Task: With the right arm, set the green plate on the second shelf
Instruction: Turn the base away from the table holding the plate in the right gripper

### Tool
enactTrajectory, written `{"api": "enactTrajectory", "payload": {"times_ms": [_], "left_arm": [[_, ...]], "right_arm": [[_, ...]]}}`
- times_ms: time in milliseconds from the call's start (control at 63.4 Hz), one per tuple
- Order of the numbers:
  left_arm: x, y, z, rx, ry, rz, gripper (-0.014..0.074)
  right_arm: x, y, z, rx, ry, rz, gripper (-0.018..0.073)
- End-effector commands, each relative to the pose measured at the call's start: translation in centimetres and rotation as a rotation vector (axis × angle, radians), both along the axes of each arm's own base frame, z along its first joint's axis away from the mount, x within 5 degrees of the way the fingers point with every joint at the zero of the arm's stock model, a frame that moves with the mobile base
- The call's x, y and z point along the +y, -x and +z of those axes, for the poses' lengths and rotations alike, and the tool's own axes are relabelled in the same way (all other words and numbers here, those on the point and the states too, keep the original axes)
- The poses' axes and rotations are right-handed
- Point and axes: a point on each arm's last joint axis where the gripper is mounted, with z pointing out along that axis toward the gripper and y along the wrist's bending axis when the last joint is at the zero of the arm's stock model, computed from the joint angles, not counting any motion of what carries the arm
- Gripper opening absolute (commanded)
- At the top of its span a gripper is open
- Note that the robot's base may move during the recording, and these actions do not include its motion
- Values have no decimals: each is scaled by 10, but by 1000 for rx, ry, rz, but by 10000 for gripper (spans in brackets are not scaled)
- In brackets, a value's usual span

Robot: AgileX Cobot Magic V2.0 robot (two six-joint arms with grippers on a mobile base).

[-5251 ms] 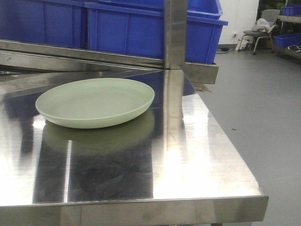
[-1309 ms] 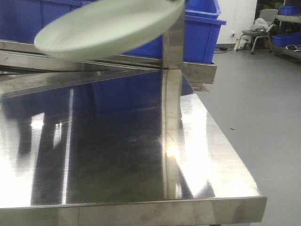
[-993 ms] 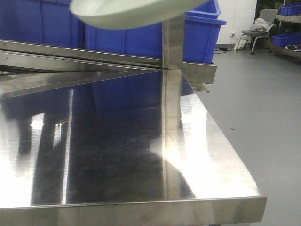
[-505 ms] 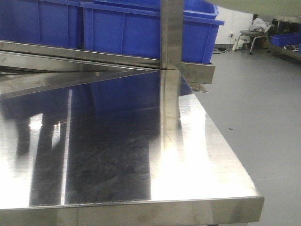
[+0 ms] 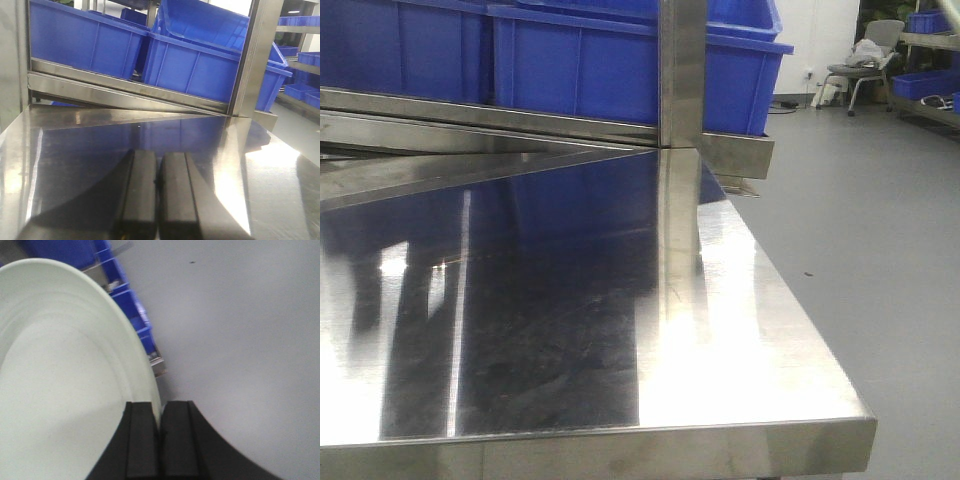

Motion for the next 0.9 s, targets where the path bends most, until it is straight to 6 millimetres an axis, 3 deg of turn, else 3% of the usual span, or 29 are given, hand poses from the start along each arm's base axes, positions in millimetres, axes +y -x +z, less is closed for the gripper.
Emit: {"api": "enactTrajectory", "payload": {"times_ms": [0, 221, 489, 725, 883], "left_arm": [[0, 0, -5, -63, 22, -3, 130], [0, 0, -5, -63, 22, -3, 130], [0, 0, -5, -63, 22, -3, 130], [0, 0, -5, -63, 22, -3, 130], [0, 0, -5, -63, 22, -3, 130]], "right_arm": [[-9, 7, 1, -73, 9, -46, 53], [-11, 16, -13, -159, -47, -22, 53], [21, -4, -24, -306, -68, 243, 53], [17, -15, -35, -387, 173, 204, 53], [15, -16, -33, -400, 186, 185, 53]]}}
